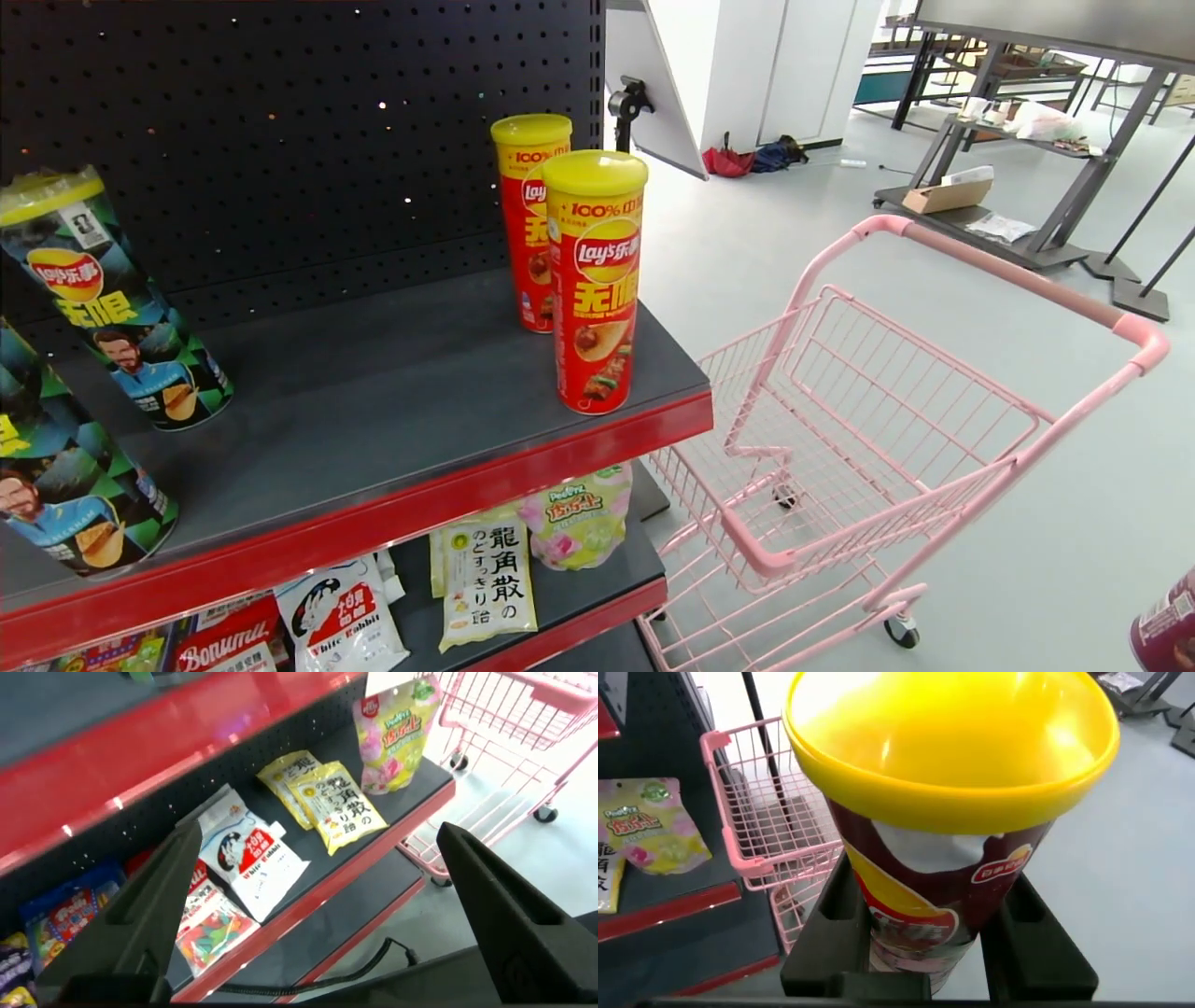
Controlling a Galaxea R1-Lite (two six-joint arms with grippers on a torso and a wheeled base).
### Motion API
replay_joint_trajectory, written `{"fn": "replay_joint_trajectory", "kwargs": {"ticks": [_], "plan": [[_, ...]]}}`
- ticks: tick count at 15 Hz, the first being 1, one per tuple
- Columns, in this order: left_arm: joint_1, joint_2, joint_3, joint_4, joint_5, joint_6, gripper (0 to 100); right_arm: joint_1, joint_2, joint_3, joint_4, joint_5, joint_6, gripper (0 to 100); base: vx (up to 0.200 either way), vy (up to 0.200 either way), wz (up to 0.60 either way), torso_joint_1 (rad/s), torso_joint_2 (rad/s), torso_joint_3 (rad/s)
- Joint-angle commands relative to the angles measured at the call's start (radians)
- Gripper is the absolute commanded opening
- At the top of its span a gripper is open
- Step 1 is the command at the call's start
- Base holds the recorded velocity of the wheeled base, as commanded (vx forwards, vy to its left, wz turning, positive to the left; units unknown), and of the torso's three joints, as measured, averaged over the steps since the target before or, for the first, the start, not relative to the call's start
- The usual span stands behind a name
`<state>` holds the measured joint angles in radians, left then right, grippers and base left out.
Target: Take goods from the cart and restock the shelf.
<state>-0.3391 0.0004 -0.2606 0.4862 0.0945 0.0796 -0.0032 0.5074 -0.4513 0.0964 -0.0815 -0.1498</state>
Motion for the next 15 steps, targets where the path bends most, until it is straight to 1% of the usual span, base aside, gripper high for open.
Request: {"fn": "replay_joint_trajectory", "kwargs": {"ticks": [1, 6, 11, 12, 15], "plan": [[-0.001, 0.000, 0.000, 0.000, 0.001, 0.000, 100, 0.000, 0.023, -0.003, -0.001, 0.000, -0.001, 0, 0.000, 0.000, 0.00, 0.242, -0.62, -0.393], [-0.001, 0.000, 0.000, 0.000, -0.005, -0.001, 100, 0.003, 0.054, -0.004, -0.009, 0.003, -0.008, 0, 0.000, 0.000, 0.00, 0.189, -0.48, -0.290], [-0.001, 0.000, 0.000, 0.000, -0.005, -0.001, 100, 0.002, 0.086, -0.009, -0.012, 0.003, -0.008, 0, 0.000, 0.000, 0.00, 0.157, -0.36, -0.214], [-0.001, 0.000, 0.000, 0.000, -0.005, -0.001, 100, 0.003, 0.088, -0.009, -0.012, 0.003, -0.008, 0, 0.000, 0.000, 0.00, 0.041, -0.09, -0.061], [-0.001, 0.000, 0.000, 0.000, -0.005, -0.001, 100, 0.002, 0.080, 0.005, -0.012, 0.002, -0.008, 0, 0.000, 0.000, 0.60, 0.012, -0.03, -0.022]]}}
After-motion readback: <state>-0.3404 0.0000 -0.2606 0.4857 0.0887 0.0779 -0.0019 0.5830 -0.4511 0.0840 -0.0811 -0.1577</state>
